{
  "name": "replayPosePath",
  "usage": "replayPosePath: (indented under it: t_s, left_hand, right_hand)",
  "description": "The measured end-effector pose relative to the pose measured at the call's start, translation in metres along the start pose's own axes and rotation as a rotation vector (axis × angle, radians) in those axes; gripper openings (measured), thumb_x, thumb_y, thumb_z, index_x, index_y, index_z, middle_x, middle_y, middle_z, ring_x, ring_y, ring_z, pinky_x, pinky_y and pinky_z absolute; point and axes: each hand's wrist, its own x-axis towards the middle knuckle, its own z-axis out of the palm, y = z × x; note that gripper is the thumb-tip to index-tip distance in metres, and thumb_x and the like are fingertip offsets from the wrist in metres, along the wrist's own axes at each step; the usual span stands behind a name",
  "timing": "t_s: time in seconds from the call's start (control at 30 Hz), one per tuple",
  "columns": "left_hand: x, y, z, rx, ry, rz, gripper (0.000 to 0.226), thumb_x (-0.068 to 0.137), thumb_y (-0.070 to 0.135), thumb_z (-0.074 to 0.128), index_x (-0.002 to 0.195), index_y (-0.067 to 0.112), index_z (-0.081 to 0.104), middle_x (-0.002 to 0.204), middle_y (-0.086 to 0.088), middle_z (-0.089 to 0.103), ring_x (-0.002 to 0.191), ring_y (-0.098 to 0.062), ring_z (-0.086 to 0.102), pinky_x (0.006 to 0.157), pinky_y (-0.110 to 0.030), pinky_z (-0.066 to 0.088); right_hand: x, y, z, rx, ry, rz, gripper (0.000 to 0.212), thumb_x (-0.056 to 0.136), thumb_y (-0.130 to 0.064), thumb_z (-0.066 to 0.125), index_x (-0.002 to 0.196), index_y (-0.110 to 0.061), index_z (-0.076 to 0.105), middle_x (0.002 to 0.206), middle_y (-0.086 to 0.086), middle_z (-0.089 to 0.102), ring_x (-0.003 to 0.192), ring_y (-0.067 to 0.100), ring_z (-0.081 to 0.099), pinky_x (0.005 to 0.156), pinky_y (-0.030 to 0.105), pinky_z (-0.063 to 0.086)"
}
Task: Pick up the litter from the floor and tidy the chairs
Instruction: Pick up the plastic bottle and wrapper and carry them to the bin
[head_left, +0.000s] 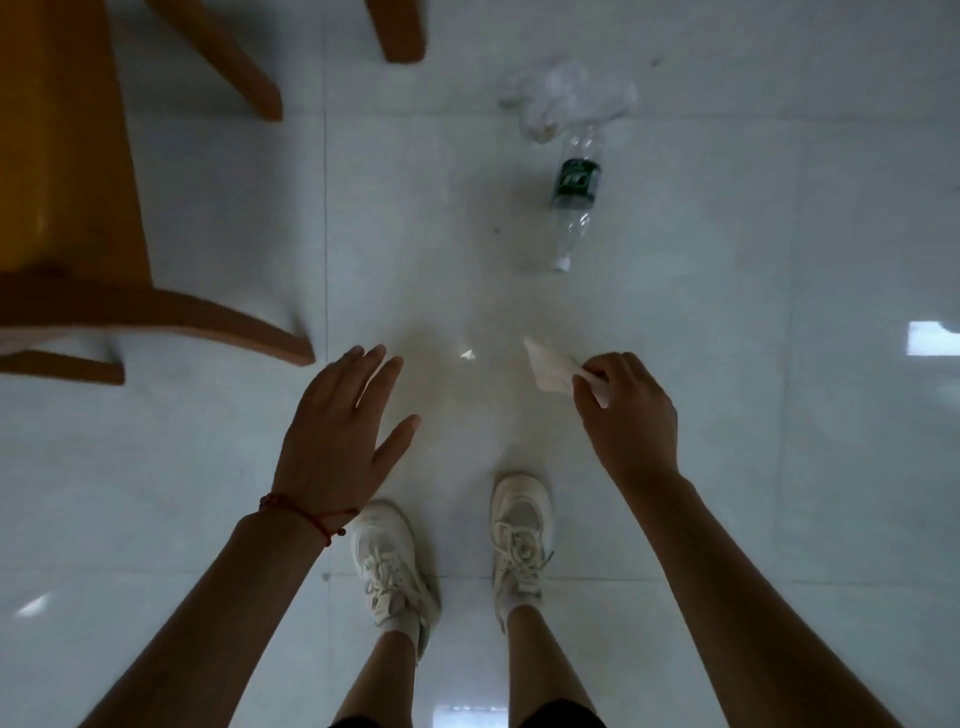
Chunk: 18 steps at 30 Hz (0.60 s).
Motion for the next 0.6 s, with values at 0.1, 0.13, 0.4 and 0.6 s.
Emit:
replayPosePath:
  t_s: [0.1, 0.13, 0.4, 0.6]
  left_hand:
    - [0.026, 0.031, -0.034, 0.026, 0.056, 0.058, 0.062, 0.093, 0.044, 0.029, 0.119, -0.006, 0.055, 0.123, -0.026, 0.056, 0.116, -0.041, 0.051, 0.095, -0.051, 0.041]
    - [0.037, 0.04, -0.043, 0.029, 0.069, 0.074, 0.061, 0.092, 0.043, 0.031, 0.119, -0.006, 0.055, 0.122, -0.026, 0.057, 0.116, -0.041, 0.051, 0.096, -0.051, 0.041]
    - [0.125, 0.098, -0.072, 0.051, 0.049, 0.215, 0.067, 0.094, 0.047, 0.021, 0.119, -0.005, 0.054, 0.123, -0.026, 0.056, 0.116, -0.041, 0.051, 0.096, -0.05, 0.041]
    - [0.213, 0.103, -0.067, 0.036, -0.009, 0.262, 0.056, 0.086, 0.038, 0.038, 0.117, -0.004, 0.056, 0.12, -0.025, 0.059, 0.113, -0.04, 0.054, 0.093, -0.051, 0.042]
  right_hand:
    - [0.007, 0.007, -0.055, 0.003, 0.064, 0.047, 0.007, 0.082, -0.012, 0.063, 0.085, -0.007, 0.06, 0.084, 0.009, 0.063, 0.065, 0.023, 0.057, 0.055, 0.025, 0.039]
    - [0.01, 0.01, -0.072, 0.002, 0.086, 0.068, 0.007, 0.082, -0.012, 0.063, 0.086, -0.007, 0.06, 0.084, 0.008, 0.063, 0.064, 0.021, 0.055, 0.055, 0.025, 0.039]
    - [0.06, 0.035, -0.151, 0.004, 0.251, 0.174, 0.004, 0.08, -0.008, 0.063, 0.081, -0.008, 0.059, 0.078, 0.007, 0.061, 0.057, 0.016, 0.046, 0.053, 0.024, 0.033]
    - [0.128, 0.051, -0.161, 0.005, 0.293, 0.259, 0.004, 0.08, -0.008, 0.063, 0.082, -0.006, 0.06, 0.08, 0.01, 0.062, 0.059, 0.019, 0.048, 0.055, 0.025, 0.034]
